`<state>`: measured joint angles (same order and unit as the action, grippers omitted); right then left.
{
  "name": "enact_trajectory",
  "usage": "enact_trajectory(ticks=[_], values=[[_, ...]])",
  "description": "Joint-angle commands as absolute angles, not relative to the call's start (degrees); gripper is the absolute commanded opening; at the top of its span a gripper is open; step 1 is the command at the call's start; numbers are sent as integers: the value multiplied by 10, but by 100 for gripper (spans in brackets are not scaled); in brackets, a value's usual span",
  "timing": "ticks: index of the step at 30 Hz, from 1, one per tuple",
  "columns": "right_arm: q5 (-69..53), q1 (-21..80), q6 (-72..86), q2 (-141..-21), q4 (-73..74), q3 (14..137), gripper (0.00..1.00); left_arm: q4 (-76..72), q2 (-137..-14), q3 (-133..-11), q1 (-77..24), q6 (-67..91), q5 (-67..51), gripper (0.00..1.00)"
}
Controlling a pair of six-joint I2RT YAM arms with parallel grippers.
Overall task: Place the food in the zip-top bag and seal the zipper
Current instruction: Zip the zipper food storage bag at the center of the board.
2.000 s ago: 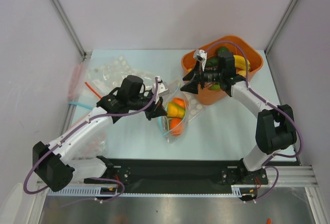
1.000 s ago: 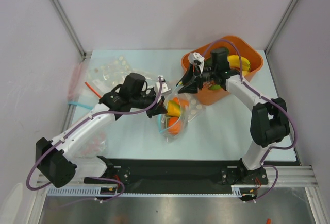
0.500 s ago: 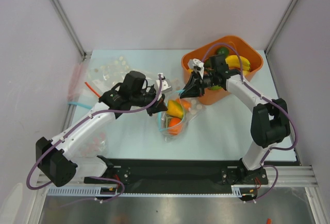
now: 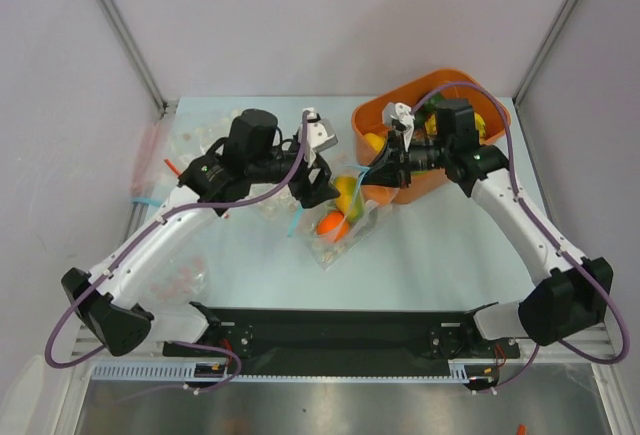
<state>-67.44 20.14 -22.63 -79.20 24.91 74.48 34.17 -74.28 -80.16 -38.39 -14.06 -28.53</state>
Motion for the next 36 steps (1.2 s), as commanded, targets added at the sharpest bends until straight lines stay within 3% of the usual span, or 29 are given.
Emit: enact_trajectory(ticks=[1, 4, 7, 20, 23, 26, 27, 29, 30, 36], values=[[-616, 214, -166, -767, 264, 745, 0, 362, -760, -853, -394, -146, -274, 83], [-577, 225, -151, -766, 310, 748, 0, 389, -792, -897, -406, -167, -268, 95], [-562, 235, -146, -759, 357, 749, 0, 415, -824, -939, -429, -201, -241, 100], [-532, 250, -116, -693, 382, 715, 0, 447, -883, -976, -478, -260, -302, 97], [-534, 250, -112, -686, 375, 713, 0, 439, -881, -956, -479, -260, -303, 87], [-530, 250, -116, -681, 376, 708, 0, 432, -877, -945, -478, -257, -310, 69], [-530, 250, -116, -681, 376, 707, 0, 432, -879, -945, -479, -256, -313, 54], [-536, 250, -118, -679, 380, 705, 0, 432, -880, -940, -479, -251, -314, 41], [-534, 250, -115, -678, 377, 700, 0, 436, -882, -940, -478, -250, -316, 29], [-533, 250, -113, -655, 367, 679, 2, 450, -893, -940, -478, -246, -347, 0]])
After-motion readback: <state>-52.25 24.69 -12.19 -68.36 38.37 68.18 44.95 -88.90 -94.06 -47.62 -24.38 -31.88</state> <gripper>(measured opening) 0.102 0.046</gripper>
